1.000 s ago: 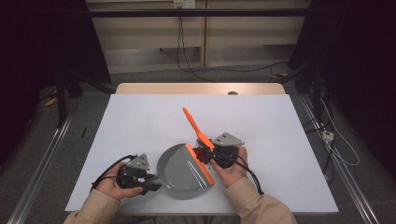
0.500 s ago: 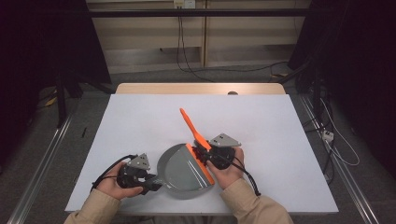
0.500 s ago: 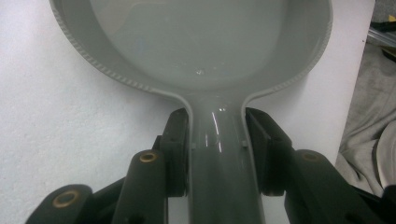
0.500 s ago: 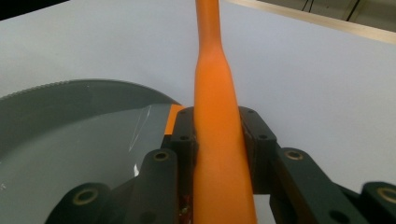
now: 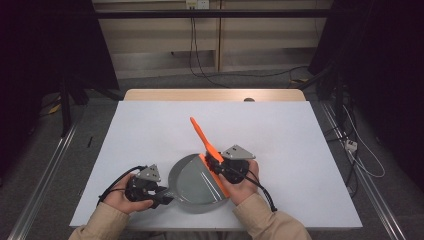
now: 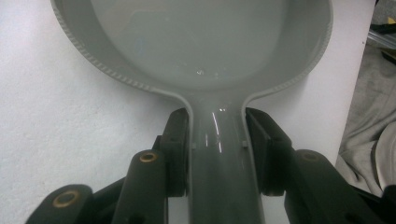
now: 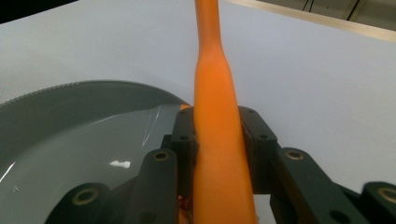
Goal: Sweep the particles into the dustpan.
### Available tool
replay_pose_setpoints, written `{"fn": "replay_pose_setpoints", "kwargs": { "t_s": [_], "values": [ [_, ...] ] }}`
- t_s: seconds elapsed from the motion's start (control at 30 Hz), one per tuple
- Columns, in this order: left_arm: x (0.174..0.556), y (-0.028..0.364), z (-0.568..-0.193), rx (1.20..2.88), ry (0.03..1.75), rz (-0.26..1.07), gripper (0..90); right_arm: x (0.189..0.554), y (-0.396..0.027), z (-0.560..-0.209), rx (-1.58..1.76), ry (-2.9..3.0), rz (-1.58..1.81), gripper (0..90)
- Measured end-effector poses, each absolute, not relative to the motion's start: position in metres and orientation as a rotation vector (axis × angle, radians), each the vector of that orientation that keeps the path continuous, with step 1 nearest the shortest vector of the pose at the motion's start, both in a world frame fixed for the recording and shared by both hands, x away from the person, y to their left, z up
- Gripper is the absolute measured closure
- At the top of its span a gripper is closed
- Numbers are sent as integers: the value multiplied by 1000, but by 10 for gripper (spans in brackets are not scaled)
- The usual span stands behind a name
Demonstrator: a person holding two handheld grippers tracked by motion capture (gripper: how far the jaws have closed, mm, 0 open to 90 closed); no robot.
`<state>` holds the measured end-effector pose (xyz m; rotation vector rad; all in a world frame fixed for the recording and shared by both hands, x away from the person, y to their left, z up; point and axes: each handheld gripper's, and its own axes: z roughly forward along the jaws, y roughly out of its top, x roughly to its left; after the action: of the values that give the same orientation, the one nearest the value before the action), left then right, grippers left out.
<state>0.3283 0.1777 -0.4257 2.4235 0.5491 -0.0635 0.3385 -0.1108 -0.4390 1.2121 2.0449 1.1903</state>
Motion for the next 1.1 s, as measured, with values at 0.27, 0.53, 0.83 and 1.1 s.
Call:
{"fn": "replay_pose_setpoints", "kwargs": {
  "t_s": [0.27,0.53,0.83,1.1],
  "values": [
    [329,178,-425,2434,546,-65,625,335,-106,-438,1223,2050,1223,709],
    [329,178,-425,2430,554,-64,625,331,-98,-436,1208,2060,1265,710],
    [328,179,-426,2415,569,-62,626,328,-78,-419,1142,2093,1380,714],
    [329,180,-426,2408,583,-59,627,340,-99,-406,1159,2036,1407,714]
  ]
}}
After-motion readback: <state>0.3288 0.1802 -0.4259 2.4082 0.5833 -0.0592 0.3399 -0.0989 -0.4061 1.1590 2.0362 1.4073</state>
